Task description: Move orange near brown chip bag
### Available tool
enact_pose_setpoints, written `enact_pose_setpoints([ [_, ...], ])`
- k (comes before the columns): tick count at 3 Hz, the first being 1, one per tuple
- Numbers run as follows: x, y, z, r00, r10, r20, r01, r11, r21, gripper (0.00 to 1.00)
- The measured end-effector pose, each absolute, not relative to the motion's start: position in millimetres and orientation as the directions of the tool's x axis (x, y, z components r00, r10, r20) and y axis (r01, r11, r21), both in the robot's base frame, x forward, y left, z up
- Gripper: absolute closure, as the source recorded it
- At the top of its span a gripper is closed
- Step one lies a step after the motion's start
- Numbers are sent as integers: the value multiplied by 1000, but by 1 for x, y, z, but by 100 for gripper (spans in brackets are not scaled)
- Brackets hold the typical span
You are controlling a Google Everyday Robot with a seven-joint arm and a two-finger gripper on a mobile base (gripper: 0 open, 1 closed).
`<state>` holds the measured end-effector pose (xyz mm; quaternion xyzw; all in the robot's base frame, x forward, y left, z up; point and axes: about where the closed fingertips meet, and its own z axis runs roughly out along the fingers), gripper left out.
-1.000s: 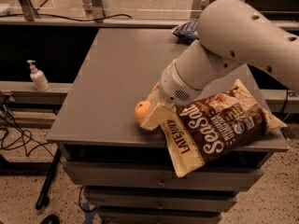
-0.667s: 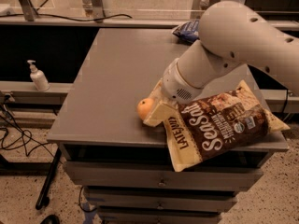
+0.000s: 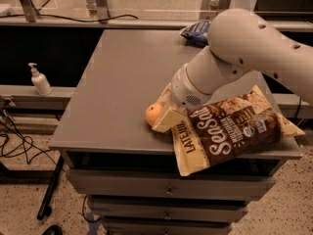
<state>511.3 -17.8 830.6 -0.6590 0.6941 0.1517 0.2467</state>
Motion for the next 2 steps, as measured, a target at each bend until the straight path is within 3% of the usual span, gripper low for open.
enact_pose_setpoints([
  [2, 512, -27, 836, 1, -854, -520, -990, 71, -120, 60],
])
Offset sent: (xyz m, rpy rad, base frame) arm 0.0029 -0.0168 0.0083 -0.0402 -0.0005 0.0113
